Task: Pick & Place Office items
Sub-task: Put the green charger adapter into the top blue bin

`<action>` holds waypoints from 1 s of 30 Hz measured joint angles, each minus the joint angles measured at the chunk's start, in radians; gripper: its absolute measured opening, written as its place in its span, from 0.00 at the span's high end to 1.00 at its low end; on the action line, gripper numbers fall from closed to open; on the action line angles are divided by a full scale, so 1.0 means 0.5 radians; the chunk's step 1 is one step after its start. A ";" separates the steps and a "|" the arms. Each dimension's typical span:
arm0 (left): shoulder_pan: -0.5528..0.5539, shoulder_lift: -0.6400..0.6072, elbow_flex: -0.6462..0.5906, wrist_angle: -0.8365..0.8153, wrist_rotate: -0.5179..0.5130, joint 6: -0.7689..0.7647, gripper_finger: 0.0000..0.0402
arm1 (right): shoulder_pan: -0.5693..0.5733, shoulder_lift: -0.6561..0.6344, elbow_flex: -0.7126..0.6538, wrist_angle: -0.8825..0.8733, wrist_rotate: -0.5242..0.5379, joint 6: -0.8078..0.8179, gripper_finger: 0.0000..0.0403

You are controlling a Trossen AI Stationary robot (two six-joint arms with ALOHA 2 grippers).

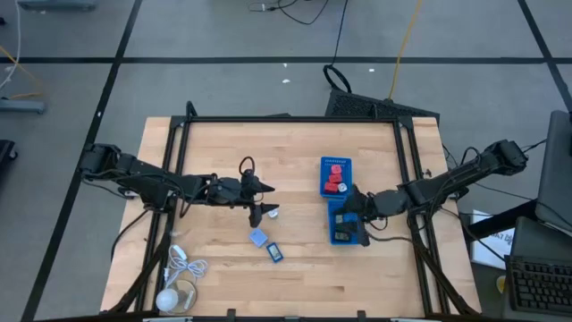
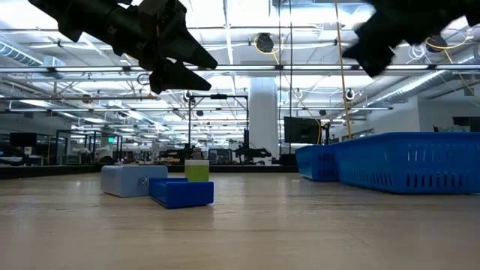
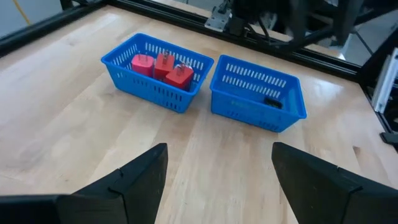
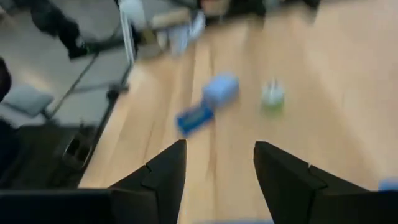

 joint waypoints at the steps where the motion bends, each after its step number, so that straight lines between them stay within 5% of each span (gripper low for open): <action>1: 0.000 0.000 0.000 -0.006 0.023 0.000 0.27 | 0.000 0.000 0.000 0.087 0.051 -0.098 0.56; 6: -0.008 0.000 0.000 -0.013 0.150 -0.009 0.27 | -0.002 0.055 -0.061 0.680 0.388 -0.588 0.57; 14: -0.131 0.000 0.002 -0.258 0.235 -0.081 0.27 | -0.121 0.260 -0.360 1.660 0.389 -0.815 0.57; 21: -0.242 0.091 0.002 -0.369 -0.142 -0.087 0.27 | -0.225 0.333 -0.485 1.855 0.387 -0.678 0.57; 30: -0.199 0.476 0.000 -0.281 -0.132 -0.334 0.27 | -0.237 0.334 -0.485 1.857 0.385 -0.676 0.58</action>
